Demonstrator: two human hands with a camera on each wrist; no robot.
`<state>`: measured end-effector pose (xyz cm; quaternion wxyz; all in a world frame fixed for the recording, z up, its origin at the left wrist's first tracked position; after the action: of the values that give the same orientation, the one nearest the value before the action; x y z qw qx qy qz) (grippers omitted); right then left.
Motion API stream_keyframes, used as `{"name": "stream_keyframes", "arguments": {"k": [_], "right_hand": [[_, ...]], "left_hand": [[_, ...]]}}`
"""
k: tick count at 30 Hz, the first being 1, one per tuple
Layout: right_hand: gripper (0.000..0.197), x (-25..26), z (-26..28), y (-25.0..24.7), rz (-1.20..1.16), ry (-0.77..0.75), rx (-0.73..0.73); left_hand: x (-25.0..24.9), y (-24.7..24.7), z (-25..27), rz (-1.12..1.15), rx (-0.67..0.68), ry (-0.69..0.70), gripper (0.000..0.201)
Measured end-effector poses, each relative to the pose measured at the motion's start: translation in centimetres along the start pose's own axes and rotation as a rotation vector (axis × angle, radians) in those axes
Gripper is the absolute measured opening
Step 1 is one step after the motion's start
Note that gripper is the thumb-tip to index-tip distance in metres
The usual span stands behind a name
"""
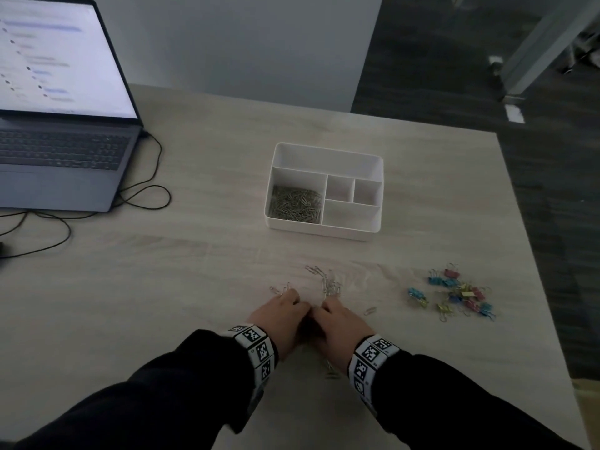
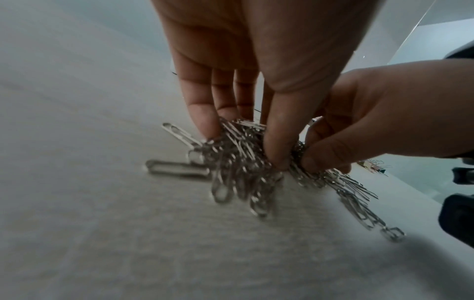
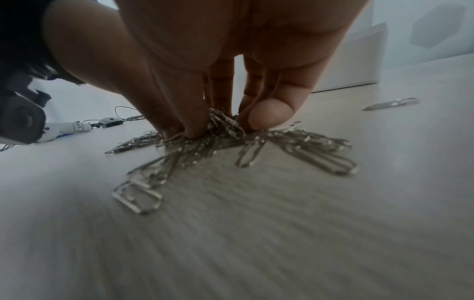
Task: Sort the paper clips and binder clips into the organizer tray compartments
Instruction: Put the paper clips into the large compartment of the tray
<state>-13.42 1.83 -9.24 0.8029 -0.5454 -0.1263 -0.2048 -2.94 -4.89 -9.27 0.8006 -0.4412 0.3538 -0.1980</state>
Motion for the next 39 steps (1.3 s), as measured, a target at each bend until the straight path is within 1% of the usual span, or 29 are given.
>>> {"name": "stream_keyframes", "arguments": {"k": [3,6,10,14,17,20,22,24,25,28,31,33,36,39], "right_hand": [[0.033,0.1,-0.4,0.1,-0.005,0.014,0.015],[0.023,-0.2,-0.7,-0.2,-0.012,0.03,0.0],[0.019,-0.5,-1.4,-1.1,-0.053,0.048,-0.01],[0.018,-0.8,-2.1,-2.1,-0.17,0.084,-0.049],[0.017,-0.9,-2.5,-2.8,-0.248,0.092,-0.079],[0.014,-1.3,-3.4,-3.5,-0.359,0.143,-0.107],[0.013,-1.6,-4.3,-4.2,-0.446,0.178,-0.151],[0.023,-1.8,-5.2,-5.2,-0.545,0.217,-0.205],[0.025,-1.8,-5.7,-5.8,-0.597,0.238,-0.225],[0.02,-1.6,-7.5,-7.9,-0.74,0.283,-0.292],[0.015,-1.2,-9.4,-10.1,-0.877,0.293,-0.358],[0.011,-1.0,-10.8,-11.3,-0.93,0.297,-0.377],[0.006,-1.0,-12.9,-12.8,-0.934,0.32,-0.381],[0.013,-1.0,-14.8,-13.7,-0.969,0.357,-0.409]], "left_hand": [[0.3,-0.2,-0.2,0.019,0.018,-0.021,0.027],[0.7,-0.6,-0.4,0.035,0.006,-0.055,0.02],[1.4,-1.7,-0.8,0.107,-0.023,-0.097,0.024],[2.4,-2.8,-1.4,0.215,-0.067,-0.16,0.026],[2.8,-3.5,-1.9,0.263,-0.061,-0.17,0.024],[3.5,-4.4,-2.5,0.349,-0.076,-0.201,0.022],[4.2,-5.3,-3.0,0.458,-0.114,-0.248,0.017],[4.6,-6.5,-3.7,0.597,-0.163,-0.306,0.012],[4.7,-7.3,-4.1,0.658,-0.195,-0.331,0.013],[5.1,-9.9,-5.6,0.816,-0.293,-0.381,0.019],[5.5,-12.5,-7.4,0.901,-0.362,-0.404,0.016],[6.0,-14.0,-8.7,0.902,-0.41,-0.414,0.015],[6.8,-15.8,-10.5,0.814,-0.474,-0.41,0.014],[7.9,-16.7,-12.2,0.69,-0.512,-0.414,0.011]]}}
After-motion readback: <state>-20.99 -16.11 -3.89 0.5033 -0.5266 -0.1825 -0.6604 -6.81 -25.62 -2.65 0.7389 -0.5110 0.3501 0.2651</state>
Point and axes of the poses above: each hand's wrist, its own z-axis away from the middle knuckle, its own y-axis out of the palm, x = y × z, the point moved 5 cm from there along -z, towards the middle knuckle, and after that the axes turned 9 degrees about -x, right-handed, at the moved point
